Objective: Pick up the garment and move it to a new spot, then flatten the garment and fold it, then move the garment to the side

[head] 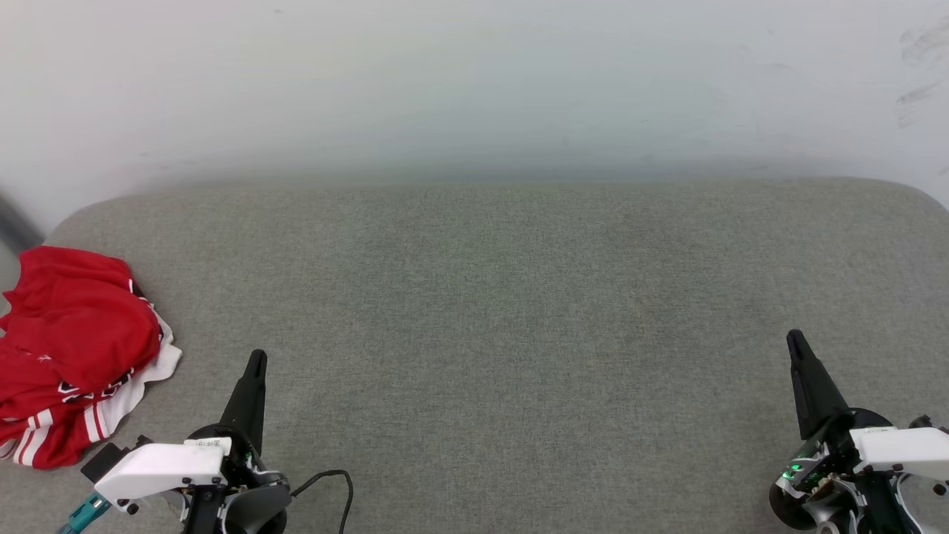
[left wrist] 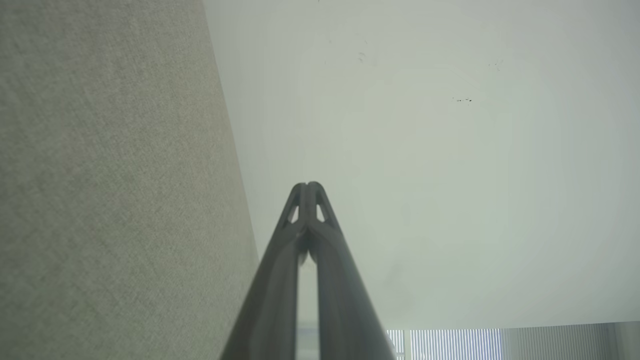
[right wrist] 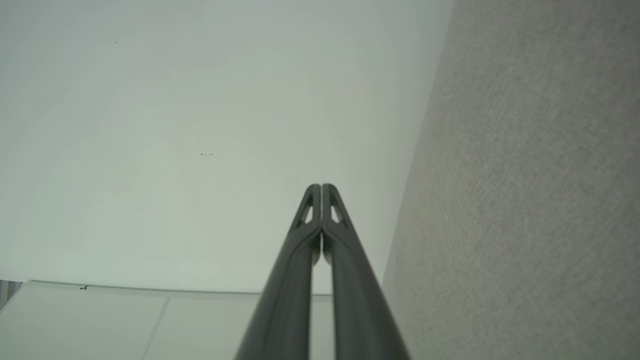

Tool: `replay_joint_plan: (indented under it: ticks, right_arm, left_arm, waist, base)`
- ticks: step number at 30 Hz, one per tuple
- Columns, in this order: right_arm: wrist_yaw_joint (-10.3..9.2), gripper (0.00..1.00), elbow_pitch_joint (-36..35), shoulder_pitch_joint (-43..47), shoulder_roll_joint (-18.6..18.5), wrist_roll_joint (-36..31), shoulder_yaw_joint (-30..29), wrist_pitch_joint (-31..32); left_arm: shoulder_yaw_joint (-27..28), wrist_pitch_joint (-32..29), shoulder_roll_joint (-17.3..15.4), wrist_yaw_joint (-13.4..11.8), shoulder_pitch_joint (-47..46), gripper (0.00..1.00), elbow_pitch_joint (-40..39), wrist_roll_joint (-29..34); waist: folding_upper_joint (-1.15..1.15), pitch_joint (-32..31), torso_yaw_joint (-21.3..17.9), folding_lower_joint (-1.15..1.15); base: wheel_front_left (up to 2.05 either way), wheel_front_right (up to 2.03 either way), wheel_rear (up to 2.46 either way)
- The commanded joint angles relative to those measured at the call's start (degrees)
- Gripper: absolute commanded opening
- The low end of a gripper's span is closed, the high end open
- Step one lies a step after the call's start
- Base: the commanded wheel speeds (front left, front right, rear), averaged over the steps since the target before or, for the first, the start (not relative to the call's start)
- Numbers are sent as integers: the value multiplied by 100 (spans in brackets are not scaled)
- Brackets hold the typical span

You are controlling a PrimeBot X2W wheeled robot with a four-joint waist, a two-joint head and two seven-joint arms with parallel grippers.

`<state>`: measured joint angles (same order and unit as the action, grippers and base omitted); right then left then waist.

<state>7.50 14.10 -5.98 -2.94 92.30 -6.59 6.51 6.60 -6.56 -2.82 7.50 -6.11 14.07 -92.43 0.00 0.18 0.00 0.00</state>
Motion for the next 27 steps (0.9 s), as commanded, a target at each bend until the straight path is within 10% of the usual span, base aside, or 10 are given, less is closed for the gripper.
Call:
replay_joint_plan:
  ticks: [1, 25, 26, 27]
  right_arm:
    - [-2, 0, 6, -54, 15, 23, 7, -3]
    - [-2, 0, 6, -54, 15, 23, 8, -3]
    - [0, 100, 13, 9, 0, -1, 0, -3]
    - [-1, 100, 50, 37, 2, 0, 1, -4]
  left_arm:
    - [7, -9, 8, 18, -29, 0, -2, 2]
    - [8, -9, 8, 18, -29, 0, -2, 2]
    - [-8, 3, 0, 0, 6, 100, 15, -1]
    - [-19, 5, 3, -1, 29, 100, 56, -1]
  waist:
    - [0, 0, 0, 0]
    - [0, 0, 0, 0]
    - [0, 0, 0, 0]
    - [0, 0, 0, 0]
  base:
    - [0, 0, 0]
    - [0, 0, 0]
    - [0, 0, 0]
    - [0, 0, 0]
